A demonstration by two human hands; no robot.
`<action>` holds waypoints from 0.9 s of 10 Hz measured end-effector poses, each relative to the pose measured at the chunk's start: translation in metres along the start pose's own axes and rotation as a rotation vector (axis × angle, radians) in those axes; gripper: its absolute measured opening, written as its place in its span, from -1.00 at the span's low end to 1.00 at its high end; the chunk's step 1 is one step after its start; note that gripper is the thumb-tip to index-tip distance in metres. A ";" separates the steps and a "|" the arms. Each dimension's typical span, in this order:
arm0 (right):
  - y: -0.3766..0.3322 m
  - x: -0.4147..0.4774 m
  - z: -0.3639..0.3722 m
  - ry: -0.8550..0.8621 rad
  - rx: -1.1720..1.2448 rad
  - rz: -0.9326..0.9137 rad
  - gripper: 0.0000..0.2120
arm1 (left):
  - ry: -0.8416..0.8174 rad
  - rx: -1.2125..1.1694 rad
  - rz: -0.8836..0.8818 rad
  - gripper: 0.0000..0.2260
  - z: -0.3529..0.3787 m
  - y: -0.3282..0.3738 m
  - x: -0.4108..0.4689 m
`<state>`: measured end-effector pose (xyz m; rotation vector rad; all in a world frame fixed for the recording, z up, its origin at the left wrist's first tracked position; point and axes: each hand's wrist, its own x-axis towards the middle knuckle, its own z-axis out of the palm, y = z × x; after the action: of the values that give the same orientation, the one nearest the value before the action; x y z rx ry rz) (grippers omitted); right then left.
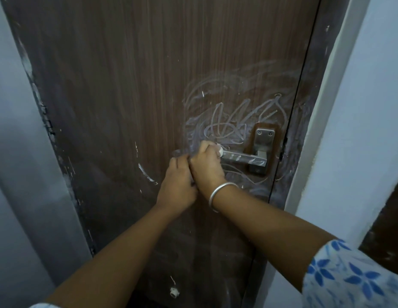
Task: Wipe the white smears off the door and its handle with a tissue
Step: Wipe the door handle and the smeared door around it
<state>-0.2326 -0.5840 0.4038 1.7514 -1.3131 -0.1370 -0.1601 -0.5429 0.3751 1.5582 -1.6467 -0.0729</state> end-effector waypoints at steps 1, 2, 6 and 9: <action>-0.010 0.003 0.007 -0.127 -0.038 0.061 -0.62 | 0.014 0.037 -0.034 -0.36 -0.007 -0.004 -0.001; -0.011 0.002 0.008 -0.145 -0.128 0.070 -0.73 | 0.028 0.043 -0.029 -0.41 -0.011 -0.007 -0.003; -0.008 -0.005 0.007 -0.020 -0.209 0.021 -0.81 | 0.025 0.025 -0.035 -0.41 -0.008 0.000 -0.005; -0.019 -0.011 0.038 0.062 0.309 -0.170 -0.78 | -0.008 -0.039 -0.012 -0.40 -0.009 0.013 -0.001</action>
<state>-0.2453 -0.5968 0.3642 2.1118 -1.1867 0.0279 -0.1654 -0.5346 0.3875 1.5403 -1.6334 -0.1169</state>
